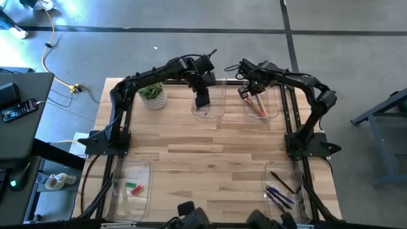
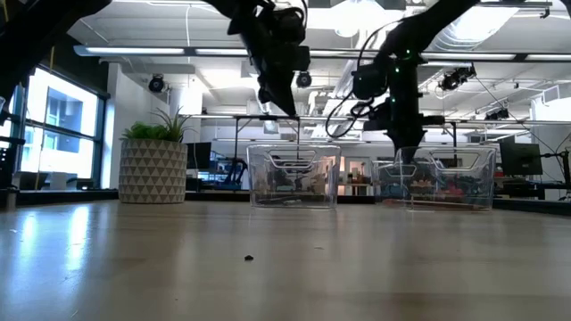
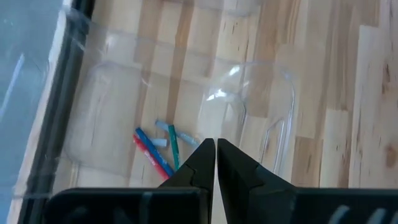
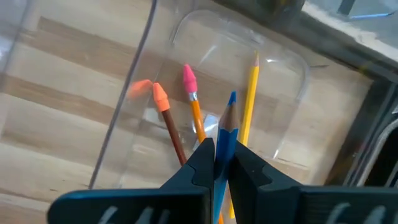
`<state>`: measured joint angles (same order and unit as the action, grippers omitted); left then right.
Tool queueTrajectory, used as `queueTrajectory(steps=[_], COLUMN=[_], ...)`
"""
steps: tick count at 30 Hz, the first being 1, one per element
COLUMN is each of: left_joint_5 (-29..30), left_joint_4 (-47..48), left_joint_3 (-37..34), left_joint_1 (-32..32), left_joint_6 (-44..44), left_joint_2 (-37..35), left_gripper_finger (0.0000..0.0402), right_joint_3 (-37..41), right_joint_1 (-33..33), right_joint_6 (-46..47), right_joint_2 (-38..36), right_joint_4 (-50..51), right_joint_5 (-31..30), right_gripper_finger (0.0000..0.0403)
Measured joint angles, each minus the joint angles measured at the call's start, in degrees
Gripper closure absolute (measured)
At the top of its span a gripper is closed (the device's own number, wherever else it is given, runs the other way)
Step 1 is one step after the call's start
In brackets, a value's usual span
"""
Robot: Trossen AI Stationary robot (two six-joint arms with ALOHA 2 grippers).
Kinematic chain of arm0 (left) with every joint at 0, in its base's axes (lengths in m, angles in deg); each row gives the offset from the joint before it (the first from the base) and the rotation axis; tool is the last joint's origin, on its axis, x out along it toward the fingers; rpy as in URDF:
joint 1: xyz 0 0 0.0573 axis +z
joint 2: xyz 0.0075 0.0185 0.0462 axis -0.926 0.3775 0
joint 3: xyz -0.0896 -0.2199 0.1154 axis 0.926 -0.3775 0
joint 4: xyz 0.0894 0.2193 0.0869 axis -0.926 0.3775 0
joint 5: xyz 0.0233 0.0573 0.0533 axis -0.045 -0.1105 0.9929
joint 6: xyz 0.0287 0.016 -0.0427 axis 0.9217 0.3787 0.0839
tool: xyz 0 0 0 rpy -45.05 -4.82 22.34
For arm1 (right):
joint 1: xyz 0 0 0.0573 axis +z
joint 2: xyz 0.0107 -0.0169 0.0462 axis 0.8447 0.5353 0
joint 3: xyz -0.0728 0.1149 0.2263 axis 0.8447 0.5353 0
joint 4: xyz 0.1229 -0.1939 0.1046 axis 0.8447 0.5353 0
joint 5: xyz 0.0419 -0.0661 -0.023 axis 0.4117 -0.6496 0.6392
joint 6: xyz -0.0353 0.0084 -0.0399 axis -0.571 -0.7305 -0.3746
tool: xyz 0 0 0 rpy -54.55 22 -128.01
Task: Sort crayons/erasers/pens/pencils in bins
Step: Put the light blue pencil into the top right transparent bin, then return to Home Position
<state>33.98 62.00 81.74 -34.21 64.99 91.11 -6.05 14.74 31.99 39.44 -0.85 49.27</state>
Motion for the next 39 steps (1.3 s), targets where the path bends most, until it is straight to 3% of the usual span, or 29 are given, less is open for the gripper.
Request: queueTrajectory(steps=[10, 22, 31, 39], left_joint_5=[0.0, -0.1, -1.9, -3.9], left_joint_4=[3.7, 5.4, 6.3, -4.8], left_joint_3=[0.0, 0.0, -0.3, -13.9], left_joint_1=[0.3, 0.5, 0.6, 0.4], left_joint_6=[0.5, 0.6, -0.1, -4.1], left_joint_2=[-0.4, -0.4, -1.5, -11.1], left_gripper_finger=[0.0394, 0.0394, 0.0394, 0.0394], right_joint_3=[0.0, 0.0, 0.0, 0.0], right_joint_1=[-1.4, -1.4, -1.0, 0.9], right_joint_6=[-1.9, -3.7, -6.4, -5.9], right_joint_2=[2.7, 2.6, -4.7, -11.7], right_joint_4=[-0.3, -0.4, -0.6, -1.2], right_joint_5=[2.7, 1.6, 1.6, 1.1], right_gripper_finger=[0.0382, 0.0299, 0.0296, 0.0296])
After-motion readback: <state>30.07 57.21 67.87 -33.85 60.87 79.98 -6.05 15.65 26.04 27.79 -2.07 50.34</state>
